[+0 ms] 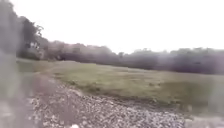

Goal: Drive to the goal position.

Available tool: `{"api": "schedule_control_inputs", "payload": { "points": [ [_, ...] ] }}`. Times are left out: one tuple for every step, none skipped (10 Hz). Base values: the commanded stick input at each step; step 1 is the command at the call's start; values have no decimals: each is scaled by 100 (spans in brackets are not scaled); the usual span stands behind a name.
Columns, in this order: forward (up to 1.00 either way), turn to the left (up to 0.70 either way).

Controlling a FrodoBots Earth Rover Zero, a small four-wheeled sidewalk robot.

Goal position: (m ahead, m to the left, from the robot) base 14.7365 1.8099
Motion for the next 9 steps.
{"api": "schedule_control_inputs", "payload": {
  "points": [
    [0, 0],
    [0, 0],
    [0, 0],
    [0, 0],
    [0, 0],
    [0, 0],
    [0, 0],
    [0, 0],
    [70, 0]
  ]
}}
